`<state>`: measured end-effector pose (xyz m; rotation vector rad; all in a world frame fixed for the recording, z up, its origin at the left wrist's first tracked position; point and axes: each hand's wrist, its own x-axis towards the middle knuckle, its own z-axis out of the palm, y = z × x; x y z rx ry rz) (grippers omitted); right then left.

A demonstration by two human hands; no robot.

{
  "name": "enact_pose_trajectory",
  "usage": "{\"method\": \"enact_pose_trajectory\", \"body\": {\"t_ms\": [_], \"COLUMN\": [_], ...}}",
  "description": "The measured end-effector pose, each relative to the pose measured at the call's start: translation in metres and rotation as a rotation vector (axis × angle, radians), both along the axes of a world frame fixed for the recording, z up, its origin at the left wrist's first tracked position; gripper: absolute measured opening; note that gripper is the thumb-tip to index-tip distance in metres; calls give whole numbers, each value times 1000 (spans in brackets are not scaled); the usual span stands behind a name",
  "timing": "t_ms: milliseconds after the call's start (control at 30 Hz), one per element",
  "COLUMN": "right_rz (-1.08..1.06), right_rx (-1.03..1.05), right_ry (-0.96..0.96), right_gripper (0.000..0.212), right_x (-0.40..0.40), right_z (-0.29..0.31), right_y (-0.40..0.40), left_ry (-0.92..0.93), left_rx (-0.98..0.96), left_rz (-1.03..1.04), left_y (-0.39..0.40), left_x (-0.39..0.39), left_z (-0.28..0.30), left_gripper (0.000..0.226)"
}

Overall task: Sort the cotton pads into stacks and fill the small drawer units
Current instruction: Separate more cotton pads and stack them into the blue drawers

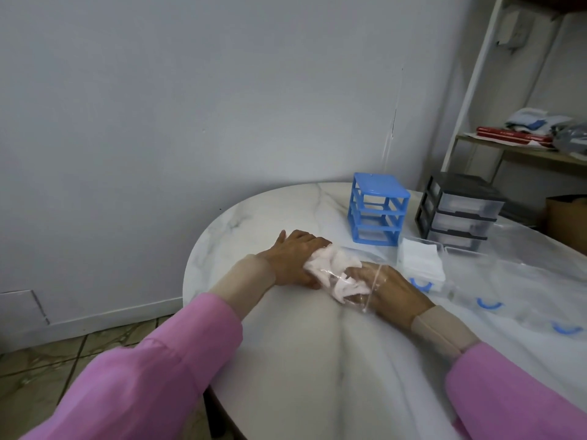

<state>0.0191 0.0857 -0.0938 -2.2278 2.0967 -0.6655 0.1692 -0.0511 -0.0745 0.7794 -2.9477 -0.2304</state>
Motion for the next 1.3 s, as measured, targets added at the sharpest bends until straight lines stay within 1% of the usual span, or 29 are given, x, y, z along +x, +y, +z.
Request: {"method": "enact_pose_trajectory", "body": {"t_ms": [67,133,167,200,233,267,300,333,400,467,567,633,700,767,833,967,1033,1100,1167,1233,1267,1300], "right_rz": [25,39,46,56,68,92,111,124,123,97,44,-4,-51,-66,-66,-71,-25,12,17,28,33,34], "right_rx": [-26,1,18,34,60,84,102,105,58,-20,-84,-93,-80,-90,-81,41,119,151,122,88,81,77], "right_ry": [-13,-24,-47,-75,-80,-51,-3,31,30,21,-50,-102,-136,-153,-149,-84,-124,-211,-348,-497,-542,-548], "right_gripper": [26,25,31,42,52,55,53,47,24,12,13,19,27,28,27,37,42,43,35,33,32,31], "right_x": [-7,-12,-13,-14,-14,-14,-12,-13,-12,-14,-21,-27,-33,-43,-54,-61,-57,-51,-48,-46,-46,-46], "right_z": [-3,-3,-3,-2,-2,-2,-1,-2,0,0,-1,2,6,6,6,7,8,10,12,12,10,9], "right_y": [5,10,12,14,14,13,11,8,6,10,23,34,46,59,72,92,98,102,104,106,107,107], "left_ry": [-9,-13,-11,-7,2,12,19,22,28,25,-1,-30,-62,-72,-47,-7,6,39,77,142,194,248], "left_rx": [-9,-24,-41,-58,-69,-74,-81,-89,-80,-71,-131,-205,-321,-454,-496,-337,-290,-241,-178,-118,-77,-27], "left_rz": [6,11,5,-11,-35,-62,-84,-99,-109,-102,-86,-69,-42,-20,-32,-169,-197,-210,-242,-299,-321,-329], "left_y": [-1,1,3,6,11,16,22,27,33,33,31,31,33,34,40,61,69,73,78,83,87,89], "left_x": [0,0,-1,-3,-5,-7,-10,-11,-11,-7,-7,-11,-16,-18,-19,-23,-29,-34,-36,-37,-38,-39], "left_z": [1,3,4,5,6,6,5,4,3,5,8,10,11,13,13,10,7,5,4,3,2,1], "left_gripper": [77,80,83,86,89,90,90,88,81,73,64,64,68,76,84,95,93,90,88,82,78,73]}}
